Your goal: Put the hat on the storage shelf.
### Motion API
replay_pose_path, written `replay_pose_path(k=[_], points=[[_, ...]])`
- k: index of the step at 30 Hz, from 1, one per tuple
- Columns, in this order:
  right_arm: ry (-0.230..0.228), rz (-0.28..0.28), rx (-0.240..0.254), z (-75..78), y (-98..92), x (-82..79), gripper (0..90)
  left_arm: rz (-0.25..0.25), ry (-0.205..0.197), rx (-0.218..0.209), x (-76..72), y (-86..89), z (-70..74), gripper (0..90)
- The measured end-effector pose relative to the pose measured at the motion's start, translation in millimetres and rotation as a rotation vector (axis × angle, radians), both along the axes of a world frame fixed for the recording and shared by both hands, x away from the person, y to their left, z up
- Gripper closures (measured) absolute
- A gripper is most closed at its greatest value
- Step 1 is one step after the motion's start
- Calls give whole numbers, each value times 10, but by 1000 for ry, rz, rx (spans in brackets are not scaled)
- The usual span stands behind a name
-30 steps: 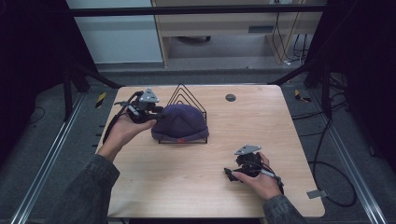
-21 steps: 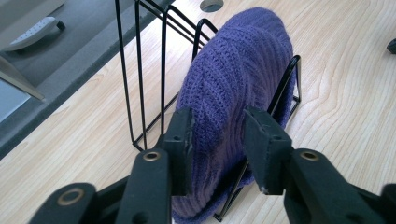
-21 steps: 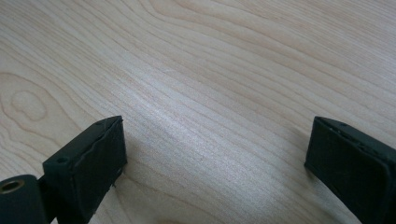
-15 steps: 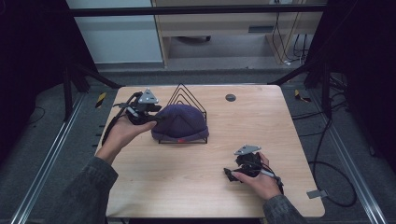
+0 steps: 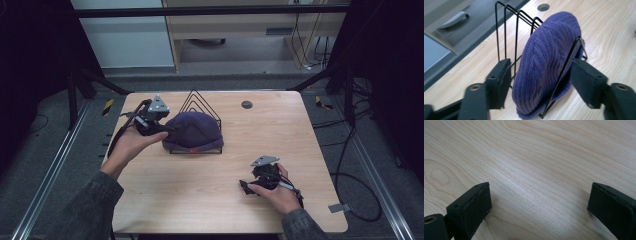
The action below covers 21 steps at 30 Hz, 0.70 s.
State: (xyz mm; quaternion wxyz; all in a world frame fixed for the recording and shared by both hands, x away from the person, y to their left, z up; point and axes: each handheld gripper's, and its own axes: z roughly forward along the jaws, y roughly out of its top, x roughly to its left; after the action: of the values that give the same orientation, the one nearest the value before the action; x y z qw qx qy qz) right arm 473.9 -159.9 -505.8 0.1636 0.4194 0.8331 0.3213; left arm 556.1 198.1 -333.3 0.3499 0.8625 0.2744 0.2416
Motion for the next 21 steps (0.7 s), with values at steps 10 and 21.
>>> replay_pose_path(k=[10, 21], points=[[-1, 0, -1, -1, 1, -1, 45, -3, -21, 6, -187, -102, 80, 157], [-4, 5, 3, -3, 5, -5, 43, -20, -16, 9, -399, -280, 132, 133]])
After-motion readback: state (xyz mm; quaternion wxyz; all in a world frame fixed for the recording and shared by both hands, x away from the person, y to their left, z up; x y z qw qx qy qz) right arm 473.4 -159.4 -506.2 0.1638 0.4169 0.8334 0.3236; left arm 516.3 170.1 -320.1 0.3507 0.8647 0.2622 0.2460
